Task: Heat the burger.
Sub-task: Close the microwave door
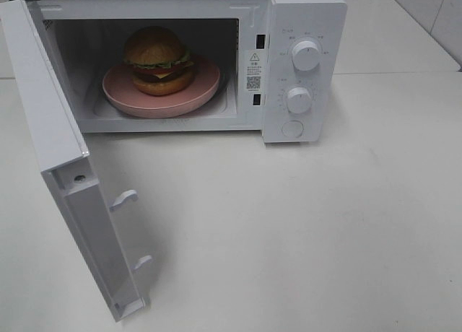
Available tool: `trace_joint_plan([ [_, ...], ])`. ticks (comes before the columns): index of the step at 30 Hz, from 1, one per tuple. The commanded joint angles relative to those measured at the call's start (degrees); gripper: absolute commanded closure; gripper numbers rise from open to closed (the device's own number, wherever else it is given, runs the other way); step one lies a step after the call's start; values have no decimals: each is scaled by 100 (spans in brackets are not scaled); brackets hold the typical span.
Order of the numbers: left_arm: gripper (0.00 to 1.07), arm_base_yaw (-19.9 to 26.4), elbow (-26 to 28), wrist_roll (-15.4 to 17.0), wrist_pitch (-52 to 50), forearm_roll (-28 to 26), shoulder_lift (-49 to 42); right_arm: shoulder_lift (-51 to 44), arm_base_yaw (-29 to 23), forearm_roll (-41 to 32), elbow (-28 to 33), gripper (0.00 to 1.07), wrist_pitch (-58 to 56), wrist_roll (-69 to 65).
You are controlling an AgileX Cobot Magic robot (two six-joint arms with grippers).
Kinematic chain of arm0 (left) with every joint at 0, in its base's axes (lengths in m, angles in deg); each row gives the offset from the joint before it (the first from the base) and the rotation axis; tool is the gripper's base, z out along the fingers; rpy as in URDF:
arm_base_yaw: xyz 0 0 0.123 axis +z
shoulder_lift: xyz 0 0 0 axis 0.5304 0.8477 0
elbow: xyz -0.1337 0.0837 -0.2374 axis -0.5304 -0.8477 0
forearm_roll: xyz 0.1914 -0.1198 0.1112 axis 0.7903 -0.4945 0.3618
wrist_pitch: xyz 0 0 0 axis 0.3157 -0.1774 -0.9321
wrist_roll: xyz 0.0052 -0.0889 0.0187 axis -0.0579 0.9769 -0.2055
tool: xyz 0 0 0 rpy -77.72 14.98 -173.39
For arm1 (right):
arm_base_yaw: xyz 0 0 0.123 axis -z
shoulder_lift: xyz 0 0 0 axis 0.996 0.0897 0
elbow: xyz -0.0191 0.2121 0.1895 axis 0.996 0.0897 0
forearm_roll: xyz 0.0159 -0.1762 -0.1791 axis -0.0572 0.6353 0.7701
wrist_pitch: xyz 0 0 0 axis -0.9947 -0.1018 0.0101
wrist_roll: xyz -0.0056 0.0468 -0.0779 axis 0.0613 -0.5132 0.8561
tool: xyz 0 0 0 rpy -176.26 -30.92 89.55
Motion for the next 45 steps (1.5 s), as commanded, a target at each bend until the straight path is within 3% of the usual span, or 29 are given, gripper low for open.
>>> trace_joint_plan([
  [1,9,34,-6,0,-46,-6,-40,-149,29,-6,29,35,29,-86],
  [45,9,34,-6,0,-46,-6,-40,-149,29,-6,29,35,29,-86],
])
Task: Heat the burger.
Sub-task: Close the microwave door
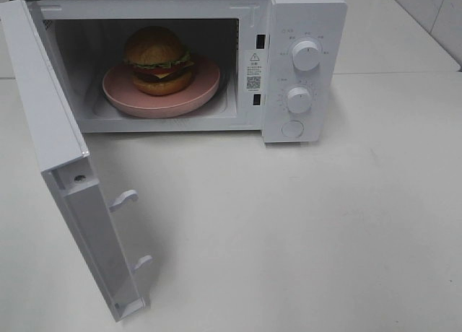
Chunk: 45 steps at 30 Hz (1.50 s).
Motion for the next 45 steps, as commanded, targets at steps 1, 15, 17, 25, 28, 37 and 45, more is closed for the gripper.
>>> trace_joint_plan([
  [1,9,34,-6,0,-46,-6,-40,-149,29,0,29,35,29,-6],
  [15,9,34,6,23,-74,-52,-40,-149,29,0,29,35,29,-6],
  [17,9,34,149,23,-223,-212,-40,-149,29,0,29,35,29,-6],
  [25,27,34,120,17,-894,57,407,-149,29,0,29,35,29,-6],
  [28,52,34,46,23,-1255,57,688,-149,29,0,29,35,29,-6],
  [37,107,34,-430,23,-2979,-29,1495,-149,29,0,29,35,29,-6],
  [45,107,34,-1192,17,-4704,-201,2108,-149,29,0,29,35,29,-6],
])
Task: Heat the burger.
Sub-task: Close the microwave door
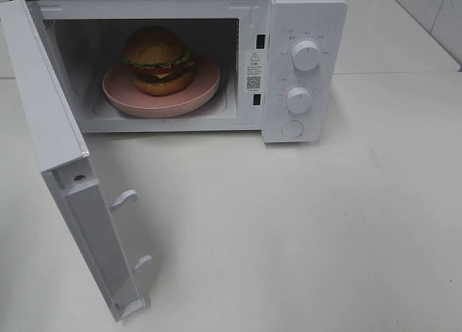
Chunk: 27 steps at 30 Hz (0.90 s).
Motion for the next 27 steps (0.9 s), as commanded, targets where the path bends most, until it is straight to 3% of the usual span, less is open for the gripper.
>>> trace_joint_plan([
  [1,107,34,-350,17,-1014,-235,178,-149,29,11,29,35,29,-6],
  [2,107,34,-350,17,-1014,-235,178,-149,29,11,29,35,29,-6],
  [4,107,34,-739,17,-1988,-596,384,-149,29,11,29,35,29,-6],
  [15,107,23,-1404,92,-3644,-378,1071,-149,29,11,29,35,29,-6],
  [19,107,23,-1398,493,-3919,120,1667,-149,29,11,29,35,29,-6],
  [20,107,23,-1392,865,-4051,521,1896,-149,29,11,29,35,29,-6],
  [23,107,23,-1392,1043,-4125,802,1977,-149,29,11,29,35,29,-6],
  [25,107,23,-1392,1759,-4509,1833,2235,-149,29,11,29,35,29,-6],
  [26,107,23,-1392,1759,-4509,1833,2235,-149,29,11,29,35,29,-6],
  [27,107,23,-1392,2298,-4796,2607,2412,-149,29,11,29,35,29,-6],
])
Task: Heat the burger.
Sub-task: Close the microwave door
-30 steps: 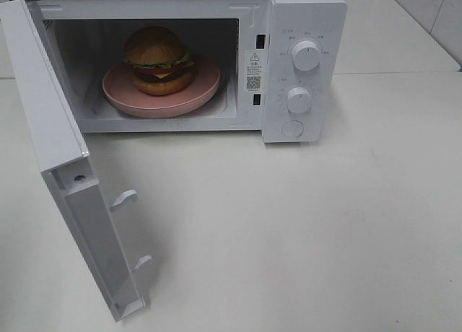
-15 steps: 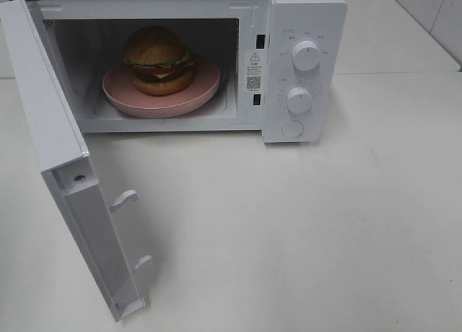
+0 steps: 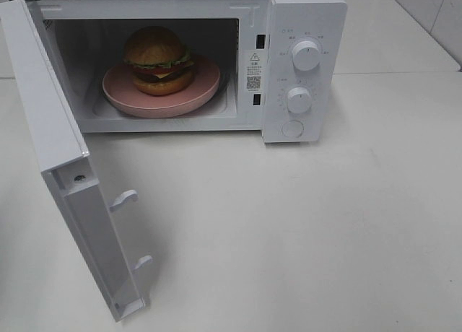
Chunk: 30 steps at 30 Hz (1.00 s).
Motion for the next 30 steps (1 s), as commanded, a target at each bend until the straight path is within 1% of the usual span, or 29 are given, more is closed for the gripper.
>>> trace_joint_plan([
  [1,107,23,-6,1071,-825,1719,367,-149,29,11,29,35,29,-6],
  [2,107,23,-6,1071,-825,1719,367,-149,29,11,29,35,29,-6],
  [3,107,23,-6,1249,-1026,2028,487,-149,29,11,29,35,29,-6],
  [4,107,23,-6,1438,-1358,2447,739,-149,29,11,29,35,29,-6],
  [5,107,23,-6,1438,-1358,2447,739,-149,29,11,29,35,29,-6],
  [7,107,23,6,1507,-1833,2733,1180,-149,29,11,29,35,29,-6],
  [10,107,23,6,1507,-2028,2796,1375,-149,29,11,29,35,29,-6],
  [12,107,23,29,1495,-2578,2813,1937,-149,29,11,29,35,29,-6],
  [13,107,23,29,1495,-2578,2813,1937,-149,29,11,29,35,29,-6],
  [15,107,-29,138,1484,-2704,2899,2298,-149,29,11,29,35,29,-6],
  [18,107,-63,178,1484,-2704,2922,2412,-149,29,11,29,35,29,-6],
  [20,107,-338,344,1243,-2704,2922,2790,-149,29,11,29,35,29,-6],
  [21,107,-338,344,1243,-2704,2922,2790,-149,29,11,29,35,29,-6],
  [23,107,-567,401,1106,-2796,2848,2997,-149,29,11,29,35,29,-6],
  [24,107,-567,401,1106,-2796,2848,2997,-149,29,11,29,35,29,-6],
  [26,107,-842,430,905,-2911,2664,3180,-149,29,11,29,35,29,-6],
  [27,107,-842,430,905,-2911,2664,3180,-149,29,11,29,35,29,-6],
  [28,107,-911,435,837,-2939,2595,3231,-149,29,11,29,35,29,-6],
  [29,107,-1089,476,710,-2951,2361,3346,-149,29,11,29,35,29,-6],
  [30,107,-1089,476,710,-2951,2361,3346,-149,29,11,29,35,29,-6],
])
